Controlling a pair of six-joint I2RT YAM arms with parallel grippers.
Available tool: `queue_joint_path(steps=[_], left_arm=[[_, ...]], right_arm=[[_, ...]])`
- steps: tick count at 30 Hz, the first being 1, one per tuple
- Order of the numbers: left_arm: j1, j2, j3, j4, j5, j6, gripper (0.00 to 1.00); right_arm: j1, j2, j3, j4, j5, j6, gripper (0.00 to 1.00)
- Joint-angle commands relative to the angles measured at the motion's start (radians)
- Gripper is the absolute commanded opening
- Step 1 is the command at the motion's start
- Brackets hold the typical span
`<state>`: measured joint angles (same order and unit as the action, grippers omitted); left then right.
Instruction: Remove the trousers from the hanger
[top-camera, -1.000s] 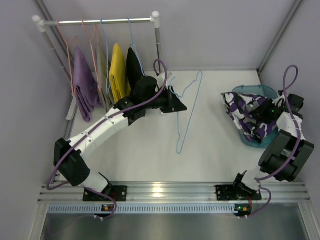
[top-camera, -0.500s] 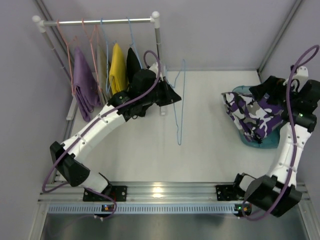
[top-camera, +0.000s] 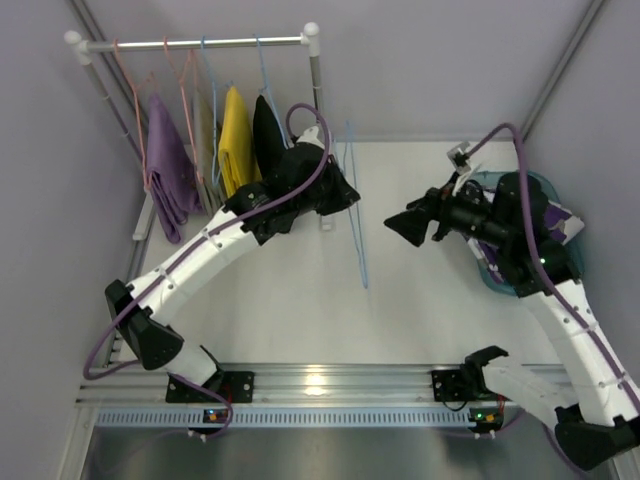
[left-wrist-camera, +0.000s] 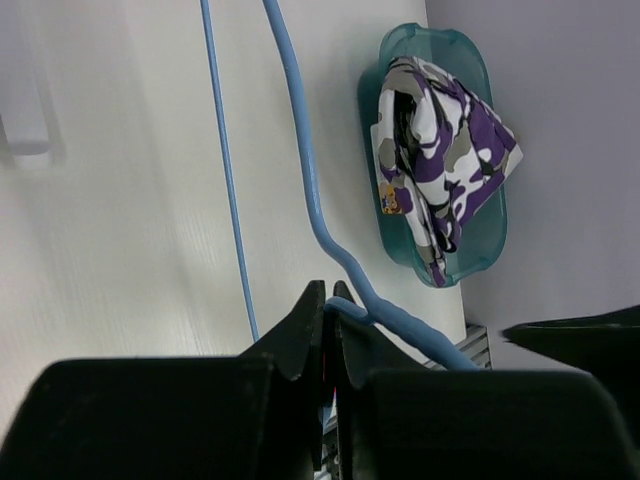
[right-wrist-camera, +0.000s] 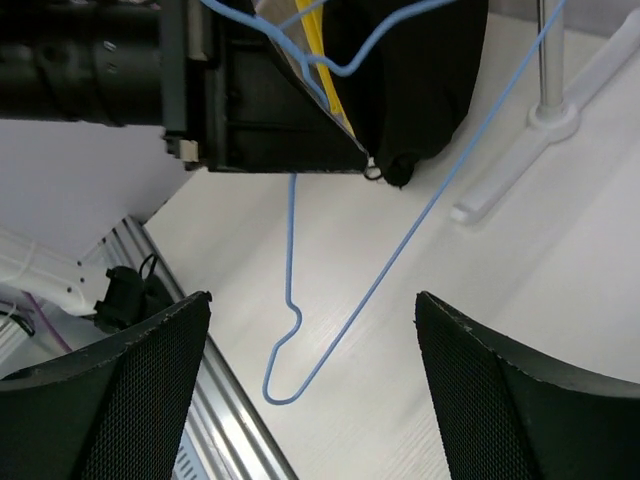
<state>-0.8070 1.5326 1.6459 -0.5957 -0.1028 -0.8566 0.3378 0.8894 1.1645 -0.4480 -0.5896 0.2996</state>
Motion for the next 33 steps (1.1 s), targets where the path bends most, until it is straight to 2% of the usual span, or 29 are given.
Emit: queue_joint_path(steps=[1, 6, 12, 18, 21, 22, 24, 25, 28, 29, 30, 32, 33], left_arm=[[-0.003, 0.012, 0.063, -0.001, -0.048, -0.058, 0.0], [-0.008, 0.046, 0.095, -0.012, -0.037, -0.081, 0.0], [-0.009, 0.083, 0.147, -0.039, -0.046, -0.131, 0.0], [-0.009, 0.103, 0.181, -0.05, -0.025, -0.159, 0.0], [-0.009, 0.103, 0.183, -0.052, -0.021, -0.16, 0.0], [-0.009, 0.101, 0.183, -0.052, -0.026, -0.159, 0.0], [-0.009, 0.097, 0.181, -0.052, -0.032, -0.148, 0.0], [-0.009, 0.097, 0.18, -0.052, -0.043, -0.142, 0.0], [-0.008, 0.084, 0.169, -0.049, -0.067, -0.125, 0.0], [-0.008, 0.083, 0.164, -0.049, -0.072, -0.113, 0.04], [-0.006, 0.078, 0.158, -0.047, -0.077, -0.107, 0.16], [0.002, 0.06, 0.135, -0.03, -0.075, -0.082, 0.27], [0.005, 0.054, 0.127, -0.026, -0.074, -0.075, 0.47]], right_arm=[[0.105, 0.062, -0.008, 0.005, 0.14, 0.01, 0.81], [0.227, 0.149, 0.006, -0.005, 0.203, -0.02, 0.78], [0.302, 0.218, 0.014, 0.008, 0.361, -0.025, 0.68], [0.351, 0.312, 0.075, 0.017, 0.448, -0.043, 0.52], [0.351, 0.355, 0.11, 0.015, 0.445, -0.033, 0.36], [0.351, 0.359, 0.115, 0.014, 0.447, -0.03, 0.26], [0.349, 0.359, 0.118, 0.014, 0.448, -0.027, 0.13], [0.349, 0.353, 0.118, 0.014, 0.448, -0.024, 0.01], [0.351, 0.316, 0.107, 0.022, 0.41, -0.005, 0.0], [0.349, 0.306, 0.1, 0.031, 0.398, 0.001, 0.0], [0.349, 0.295, 0.098, 0.037, 0.378, 0.021, 0.0], [0.348, 0.269, 0.092, 0.052, 0.366, 0.041, 0.0], [0.348, 0.263, 0.093, 0.054, 0.363, 0.056, 0.0]])
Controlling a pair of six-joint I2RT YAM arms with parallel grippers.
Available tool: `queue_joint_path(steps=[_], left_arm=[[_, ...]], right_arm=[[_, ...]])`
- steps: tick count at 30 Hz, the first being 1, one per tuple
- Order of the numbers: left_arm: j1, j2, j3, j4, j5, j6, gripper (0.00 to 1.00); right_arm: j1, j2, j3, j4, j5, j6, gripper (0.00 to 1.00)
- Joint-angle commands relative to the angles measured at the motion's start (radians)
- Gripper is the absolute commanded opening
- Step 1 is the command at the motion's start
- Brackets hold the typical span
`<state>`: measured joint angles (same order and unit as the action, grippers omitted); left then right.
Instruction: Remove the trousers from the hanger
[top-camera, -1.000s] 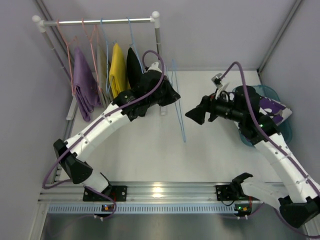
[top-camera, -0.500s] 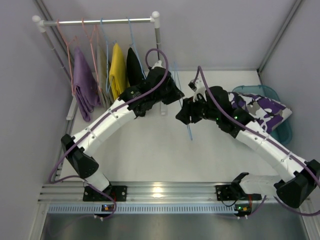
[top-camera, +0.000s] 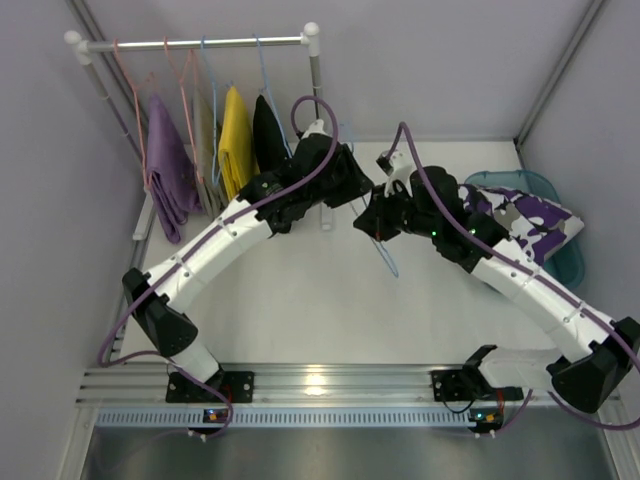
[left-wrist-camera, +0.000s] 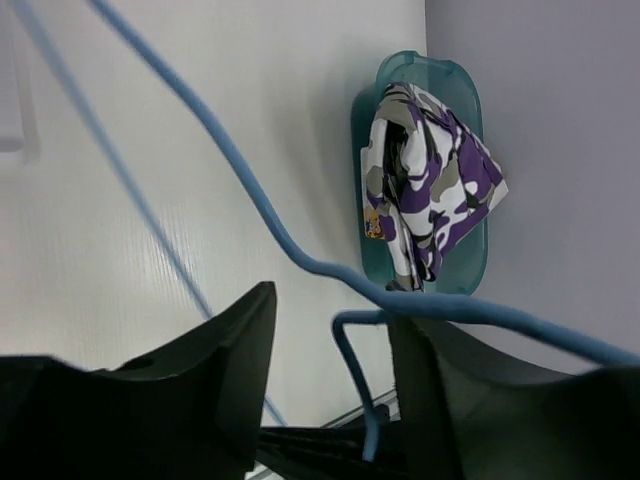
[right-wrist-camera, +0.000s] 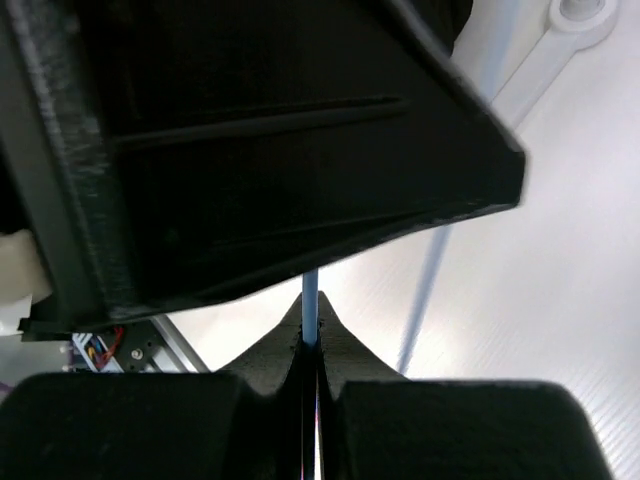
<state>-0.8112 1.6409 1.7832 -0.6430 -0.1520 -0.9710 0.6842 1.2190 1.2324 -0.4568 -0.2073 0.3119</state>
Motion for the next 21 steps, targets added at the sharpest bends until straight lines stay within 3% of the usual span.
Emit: queue_joint_path(steps=[1, 3, 4, 5, 13, 21], left_arm=[[0.013, -0.073, -0.027, 0.029, -0.024, 0.054, 0.56], [0.015, -0.093, -0.042, 0.049, -0.031, 0.097, 0.76], [0.015, -0.119, -0.054, 0.061, -0.027, 0.116, 0.96], [0.014, -0.136, -0.08, 0.092, -0.024, 0.15, 0.99], [0.015, -0.357, -0.26, 0.267, -0.034, 0.317, 0.99], [0.055, -0.489, -0.304, 0.292, -0.02, 0.491, 0.99]], right_arm=[[0.002, -0.078, 0.022, 0.063, -0.023, 0.052, 0.0], [-0.011, -0.087, 0.012, 0.064, -0.043, 0.081, 0.0], [-0.024, -0.095, 0.007, 0.063, -0.052, 0.091, 0.0], [-0.032, -0.099, -0.004, 0.066, -0.063, 0.101, 0.0], [-0.081, -0.17, -0.071, 0.057, -0.096, 0.168, 0.0], [-0.112, -0.266, -0.065, 0.029, -0.018, 0.154, 0.0]])
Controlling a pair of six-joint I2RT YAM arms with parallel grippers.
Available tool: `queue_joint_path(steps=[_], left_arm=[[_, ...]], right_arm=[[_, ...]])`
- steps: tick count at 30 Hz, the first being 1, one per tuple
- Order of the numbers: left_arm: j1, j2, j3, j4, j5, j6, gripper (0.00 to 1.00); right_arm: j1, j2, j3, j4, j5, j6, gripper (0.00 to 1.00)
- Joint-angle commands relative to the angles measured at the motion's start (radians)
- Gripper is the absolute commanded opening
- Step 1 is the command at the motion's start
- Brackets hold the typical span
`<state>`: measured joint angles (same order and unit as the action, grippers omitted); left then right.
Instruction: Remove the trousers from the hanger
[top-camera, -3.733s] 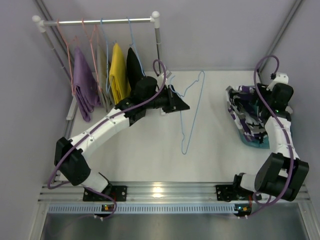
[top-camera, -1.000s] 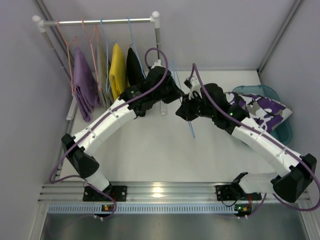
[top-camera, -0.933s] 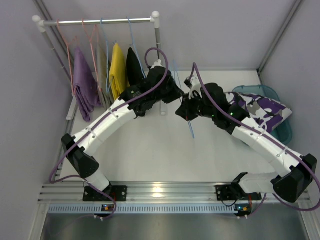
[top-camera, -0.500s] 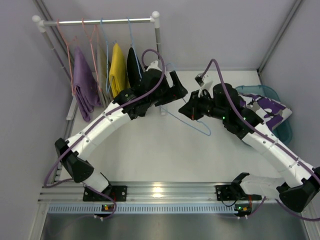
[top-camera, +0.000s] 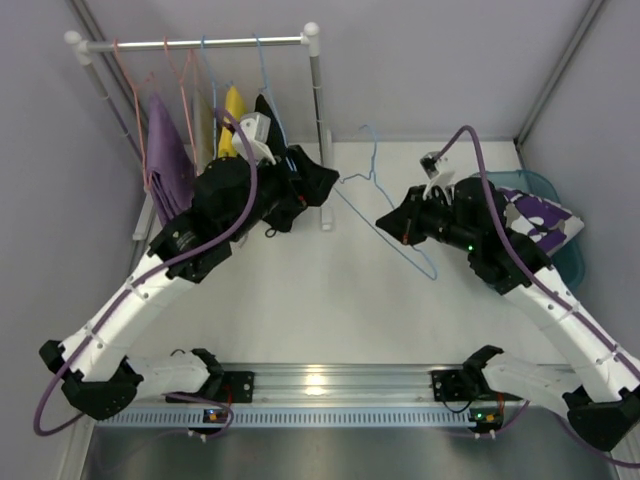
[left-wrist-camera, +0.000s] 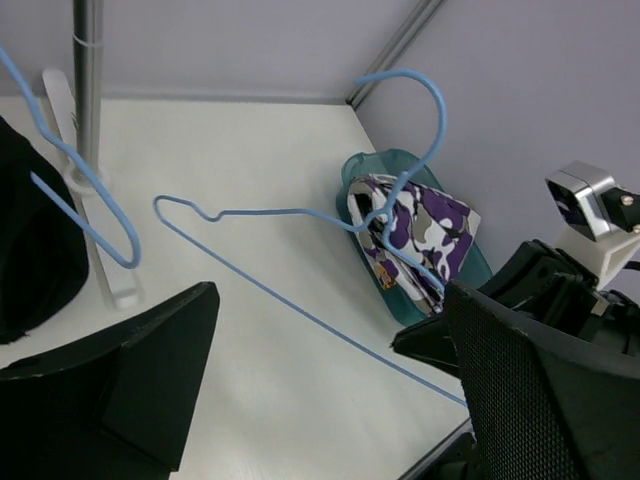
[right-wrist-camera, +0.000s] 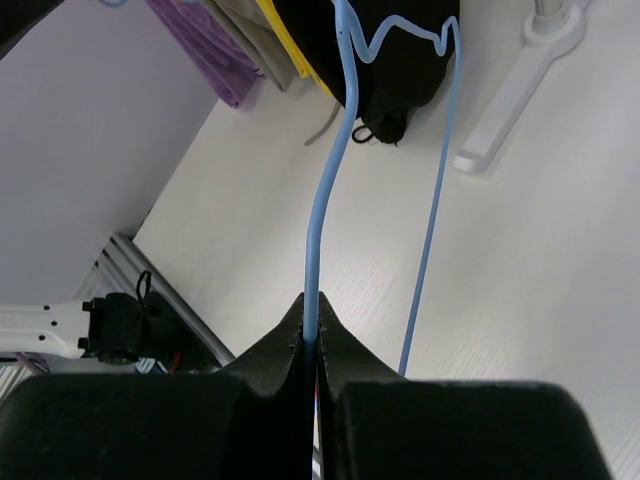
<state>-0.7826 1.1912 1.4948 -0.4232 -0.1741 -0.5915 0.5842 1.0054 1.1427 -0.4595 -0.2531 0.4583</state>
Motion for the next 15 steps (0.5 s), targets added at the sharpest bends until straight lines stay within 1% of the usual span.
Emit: queue_joint_path(steps=[1, 3, 5, 9, 11, 14, 15], left_arm=[[0.037, -0.048, -0.016, 0.067, 0.005, 0.145, 0.99], [0.083, -0.073, -0.016, 0.058, -0.011, 0.163, 0.99], [0.123, -0.09, -0.021, 0.058, -0.036, 0.173, 0.99], [0.238, -0.152, -0.022, 0.075, -0.09, 0.205, 0.99], [0.27, -0.176, -0.025, 0.07, -0.163, 0.202, 0.99], [0.353, -0.214, -0.024, 0.034, -0.191, 0.197, 0.99], [0.368, -0.232, -0.024, -0.01, -0.192, 0.187, 0.99]], right_arm=[[-0.012, -0.057, 0.047, 0.036, 0.028, 0.01, 0.0], [-0.012, -0.048, 0.08, 0.059, 0.037, 0.016, 0.0], [-0.012, -0.03, 0.146, 0.064, 0.063, 0.014, 0.0], [-0.011, 0.056, 0.256, 0.068, 0.104, 0.0, 0.0], [-0.011, 0.094, 0.319, 0.079, 0.094, 0.005, 0.0], [-0.009, 0.172, 0.406, 0.099, 0.077, 0.026, 0.0], [-0.007, 0.191, 0.428, 0.105, 0.075, 0.026, 0.0]])
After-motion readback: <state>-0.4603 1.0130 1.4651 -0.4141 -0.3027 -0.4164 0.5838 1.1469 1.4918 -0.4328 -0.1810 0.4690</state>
